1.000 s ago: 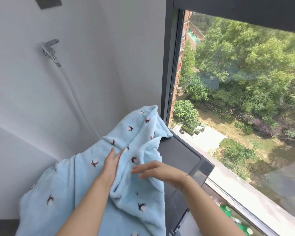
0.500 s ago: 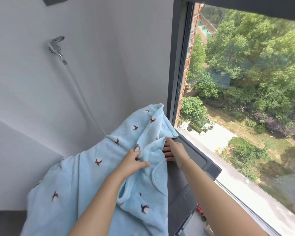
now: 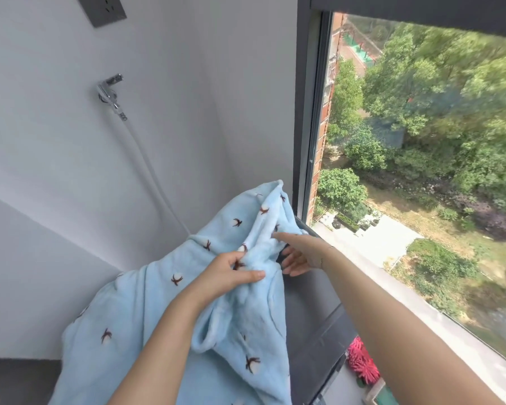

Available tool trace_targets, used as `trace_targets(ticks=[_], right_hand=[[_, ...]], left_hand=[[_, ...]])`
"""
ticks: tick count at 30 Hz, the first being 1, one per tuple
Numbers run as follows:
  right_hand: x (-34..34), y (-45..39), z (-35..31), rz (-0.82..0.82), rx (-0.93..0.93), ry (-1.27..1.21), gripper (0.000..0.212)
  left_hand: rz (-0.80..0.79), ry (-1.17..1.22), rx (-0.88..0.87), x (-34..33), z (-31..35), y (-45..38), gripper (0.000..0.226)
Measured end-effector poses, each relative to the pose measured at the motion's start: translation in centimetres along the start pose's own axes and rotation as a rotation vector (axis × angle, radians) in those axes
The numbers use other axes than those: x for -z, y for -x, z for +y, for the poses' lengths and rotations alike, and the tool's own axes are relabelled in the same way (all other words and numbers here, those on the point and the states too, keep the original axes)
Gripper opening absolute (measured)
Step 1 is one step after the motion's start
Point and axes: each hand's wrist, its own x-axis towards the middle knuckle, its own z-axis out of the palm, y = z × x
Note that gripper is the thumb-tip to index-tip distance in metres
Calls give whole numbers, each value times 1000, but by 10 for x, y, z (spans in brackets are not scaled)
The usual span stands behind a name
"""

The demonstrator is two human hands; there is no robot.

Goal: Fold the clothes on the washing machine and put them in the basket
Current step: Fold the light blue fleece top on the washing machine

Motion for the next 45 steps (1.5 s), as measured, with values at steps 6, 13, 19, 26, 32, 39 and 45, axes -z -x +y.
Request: trace_targets(ticks=[6, 13, 19, 26, 32, 39, 45], right_hand=[[16, -10, 9, 242, 137, -229, 9], [67, -10, 27, 370, 200, -245, 21], [78, -5, 37, 512, 275, 121, 23], [63, 31, 69, 440, 246, 434, 48], [60, 39, 125, 426, 36, 530, 71], [62, 43, 129, 474, 59, 495, 42], [57, 26, 108, 420, 189, 266, 39]], left_hand=[[-63, -15, 0, -9, 8, 5, 21], [-169, 159, -42, -49, 32, 2, 26], [-336, 99, 94, -61, 29, -6, 56], [-24, -752, 57, -67, -52, -28, 60], [-143, -1043, -4, -94, -91, -15, 93], [-32, -821, -31, -58, -22, -57, 31], [52, -1192, -381, -57, 58, -160, 55]])
